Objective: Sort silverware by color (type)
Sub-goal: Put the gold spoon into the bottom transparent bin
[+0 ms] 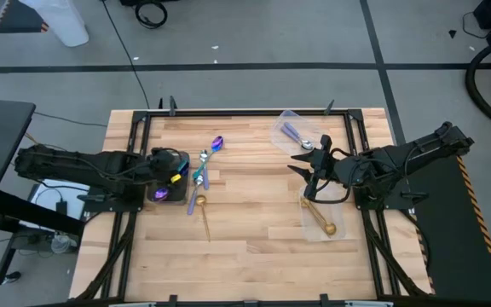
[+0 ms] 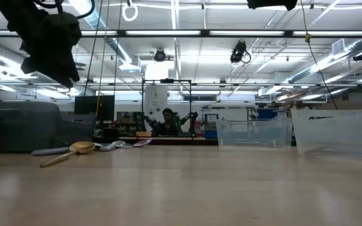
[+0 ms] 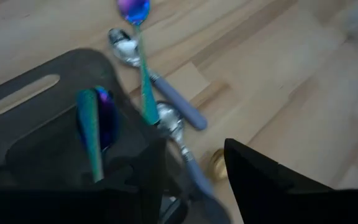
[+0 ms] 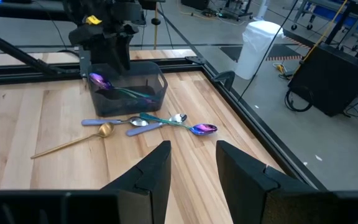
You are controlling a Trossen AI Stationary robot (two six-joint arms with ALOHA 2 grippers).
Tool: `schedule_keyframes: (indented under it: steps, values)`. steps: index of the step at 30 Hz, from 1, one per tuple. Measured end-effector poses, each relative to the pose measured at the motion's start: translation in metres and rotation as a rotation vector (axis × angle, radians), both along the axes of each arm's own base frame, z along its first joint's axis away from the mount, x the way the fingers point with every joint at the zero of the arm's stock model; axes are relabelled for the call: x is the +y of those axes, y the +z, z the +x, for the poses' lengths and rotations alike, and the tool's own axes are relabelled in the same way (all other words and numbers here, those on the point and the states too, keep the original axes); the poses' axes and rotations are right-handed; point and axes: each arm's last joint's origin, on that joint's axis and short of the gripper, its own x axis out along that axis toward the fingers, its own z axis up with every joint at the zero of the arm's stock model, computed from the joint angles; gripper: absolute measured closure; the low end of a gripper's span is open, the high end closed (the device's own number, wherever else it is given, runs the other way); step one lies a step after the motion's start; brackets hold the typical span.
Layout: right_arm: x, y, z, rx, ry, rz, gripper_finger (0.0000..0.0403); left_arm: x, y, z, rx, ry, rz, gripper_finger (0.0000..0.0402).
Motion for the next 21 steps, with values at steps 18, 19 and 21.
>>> schedule_keyframes:
  steps: [18,19,21]
  values:
    - [0.000,0.001,0.000,-0.004,0.002,-0.004,0.0266,-0.006,-0.012,0.044,-0.056,-0.119,-0.032,0.0233]
    - [0.000,0.001,0.000,-0.005,0.002,-0.004,0.0266,-0.007,-0.014,0.046,-0.051,-0.121,-0.033,0.0233]
    - [0.000,0.001,0.000,-0.005,0.003,-0.004,0.0266,-0.007,-0.017,0.050,-0.046,-0.130,-0.038,0.0233]
